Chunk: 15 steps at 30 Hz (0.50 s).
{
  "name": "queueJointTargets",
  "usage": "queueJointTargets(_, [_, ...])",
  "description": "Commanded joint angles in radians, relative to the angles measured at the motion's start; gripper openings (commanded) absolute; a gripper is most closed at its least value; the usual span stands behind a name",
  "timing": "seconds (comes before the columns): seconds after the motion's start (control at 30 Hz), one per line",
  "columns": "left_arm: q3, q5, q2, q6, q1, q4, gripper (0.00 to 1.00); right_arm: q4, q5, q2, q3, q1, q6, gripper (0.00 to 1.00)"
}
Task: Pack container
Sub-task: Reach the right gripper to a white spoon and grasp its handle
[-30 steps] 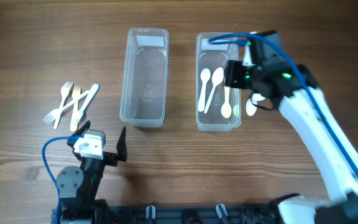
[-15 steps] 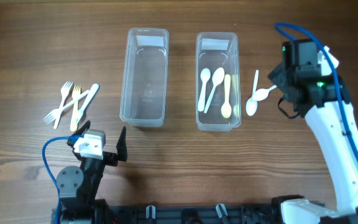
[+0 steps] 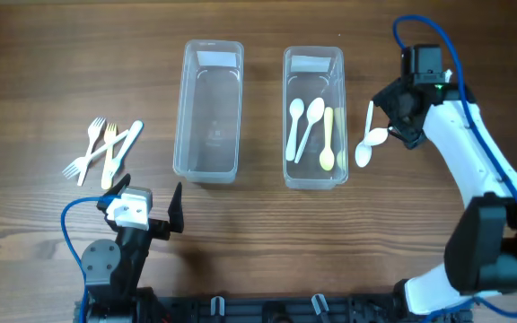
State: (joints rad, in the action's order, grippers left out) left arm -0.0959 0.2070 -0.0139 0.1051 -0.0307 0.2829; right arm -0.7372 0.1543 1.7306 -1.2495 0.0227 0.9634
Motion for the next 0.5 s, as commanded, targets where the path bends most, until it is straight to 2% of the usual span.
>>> queueJointTargets(0.0, [0.008,0.005,0.007,0.019,0.006,-0.006,1.0,0.024,-0.033,0.05,0.011,0.0,0.054,0.84])
queueJointTargets(0.17, [0.008,0.005,0.007,0.019,0.006,-0.006,1.0,0.047,-0.032,0.079,0.011,-0.004,0.092,0.81])
queueJointTargets(0.47, [0.008,0.005,0.007,0.019,0.006,-0.006,1.0,0.055,-0.029,0.142,0.012,-0.049,0.056,0.8])
